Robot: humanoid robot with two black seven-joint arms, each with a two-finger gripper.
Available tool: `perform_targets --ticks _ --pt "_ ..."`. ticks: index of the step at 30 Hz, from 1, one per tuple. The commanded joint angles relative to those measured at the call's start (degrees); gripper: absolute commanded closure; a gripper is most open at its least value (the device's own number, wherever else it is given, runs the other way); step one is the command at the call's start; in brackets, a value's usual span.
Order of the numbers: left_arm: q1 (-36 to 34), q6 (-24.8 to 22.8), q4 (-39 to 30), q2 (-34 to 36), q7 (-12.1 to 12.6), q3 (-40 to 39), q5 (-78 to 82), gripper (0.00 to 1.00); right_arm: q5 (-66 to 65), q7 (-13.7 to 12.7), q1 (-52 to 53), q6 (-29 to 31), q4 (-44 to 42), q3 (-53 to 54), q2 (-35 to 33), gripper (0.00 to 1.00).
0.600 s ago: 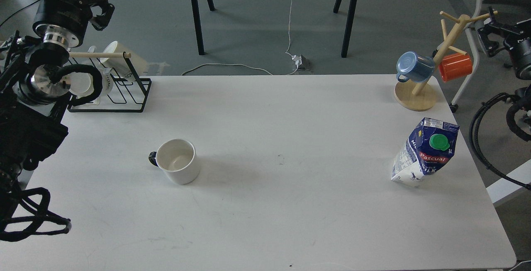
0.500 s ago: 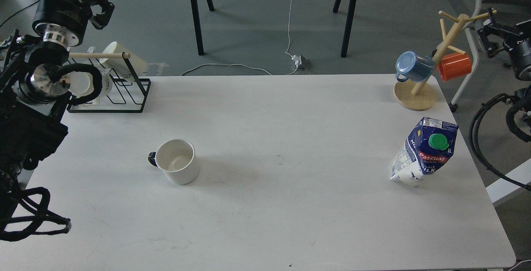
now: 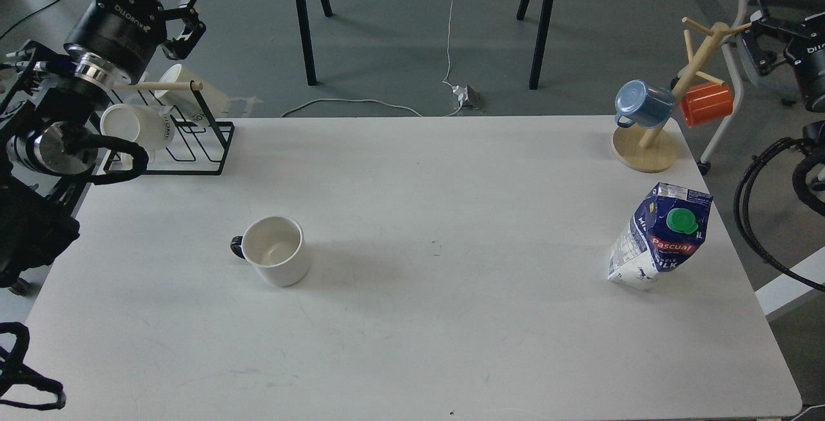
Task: Place cup and milk with both arms
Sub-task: 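Lower the left gripper from the dish rack toward the white mug, then grasp the white mug rim with the left gripper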
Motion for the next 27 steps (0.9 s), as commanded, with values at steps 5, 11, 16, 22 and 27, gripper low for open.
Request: perform_targets --ticks 5,11,16,22,27 --pt "8.14 1.21 -17.77 13.88 -0.29 3.84 24.19 0.06 0.00 0.16 -3.52 0.00 3.09 1.44 -0.27 0.01" --pt "17.98 9.55 -33.07 20.83 -0.29 3.93 46.15 0.06 0.00 0.25 -3.96 0.00 4.33 3.81 -0.27 0.01" --pt "22.29 11.40 -33.70 20.84 -0.29 4.02 68.64 0.10 0.00 0.16 -3.96 0.00 4.24 4.78 -0.36 0.01" --pt "24.94 14.13 -33.26 19.26 -0.20 4.11 89.58 0.16 0.00 0.16 -3.96 0.00 4.15 5.05 -0.45 0.01" --pt "24.50 16.76 -29.66 14.95 -0.20 7.71 105.66 0.25 0.00 0.16 -3.87 0.00 4.15 5.05 -0.45 0.01"
